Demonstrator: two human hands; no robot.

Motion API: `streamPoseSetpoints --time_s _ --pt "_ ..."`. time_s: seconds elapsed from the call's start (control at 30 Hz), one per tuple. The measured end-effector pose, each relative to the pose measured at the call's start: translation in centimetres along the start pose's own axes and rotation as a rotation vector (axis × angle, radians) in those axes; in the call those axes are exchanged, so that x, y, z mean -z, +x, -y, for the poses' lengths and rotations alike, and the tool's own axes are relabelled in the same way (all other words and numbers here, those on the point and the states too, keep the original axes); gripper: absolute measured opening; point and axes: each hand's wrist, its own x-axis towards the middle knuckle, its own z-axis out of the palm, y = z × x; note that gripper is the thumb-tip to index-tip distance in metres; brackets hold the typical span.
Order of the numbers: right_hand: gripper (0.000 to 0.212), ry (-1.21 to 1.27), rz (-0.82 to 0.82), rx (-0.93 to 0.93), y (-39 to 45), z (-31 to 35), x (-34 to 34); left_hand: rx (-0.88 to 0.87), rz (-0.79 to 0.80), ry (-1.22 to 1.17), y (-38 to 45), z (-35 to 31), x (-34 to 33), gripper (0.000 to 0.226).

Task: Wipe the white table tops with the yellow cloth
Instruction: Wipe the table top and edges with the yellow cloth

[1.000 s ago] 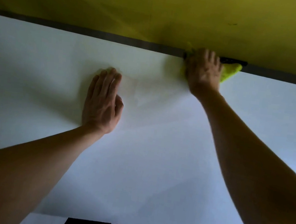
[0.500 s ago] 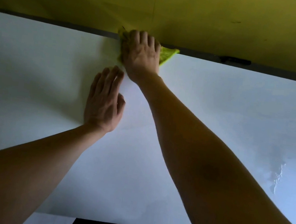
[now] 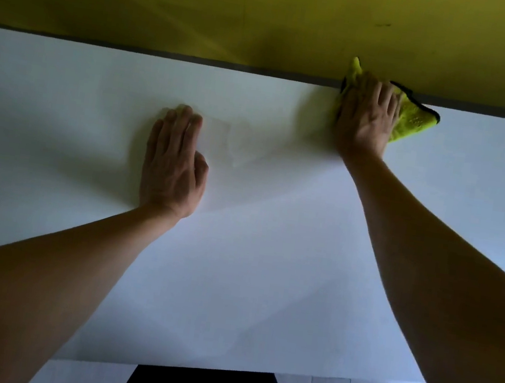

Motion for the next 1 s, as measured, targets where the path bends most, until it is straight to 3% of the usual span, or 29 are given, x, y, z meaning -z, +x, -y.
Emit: streamPoseSetpoints --time_s 0.1,0.27,0.4,0.47,0.57,0.7,0.87,1.0 --pt "0.061 0.043 0.046 0.049 -2.9 4.2 -0.9 -0.009 -0.013 -0.010 0.0 -0.1 -0.1 0.061" --pt "0.059 0.128 0.082 0.315 -13.2 13.3 -3.0 -0.042 -0.090 -0.056 -0.2 0.6 -0.7 0.056" --pt "0.056 0.145 0.107 0.383 -15.2 12.8 -2.3 -0.070 -0.104 -0.097 -0.5 0.8 -1.0 0.055" --pt "0.054 0.145 0.066 0.340 -15.5 10.3 -1.4 -0.070 -0.095 -0.109 -0.5 0.8 -0.8 0.058" --pt "0.056 0.113 0.000 0.128 -16.5 5.2 0.2 -0.046 -0.081 -0.089 -0.5 0.8 -0.7 0.058" --pt "0.061 0.101 0.019 -0.085 -18.6 0.6 2.3 -0.029 -0.063 -0.070 -0.7 0.4 -0.6 0.059" --pt "0.064 0.101 -0.002 -0.065 -23.8 2.6 2.8 -0.034 -0.031 -0.034 -0.8 0.1 0.0 0.059" --pt "0.065 0.116 0.031 0.027 -30.0 5.6 2.9 -0.141 -0.066 -0.031 -1.0 -0.1 0.0 0.049"
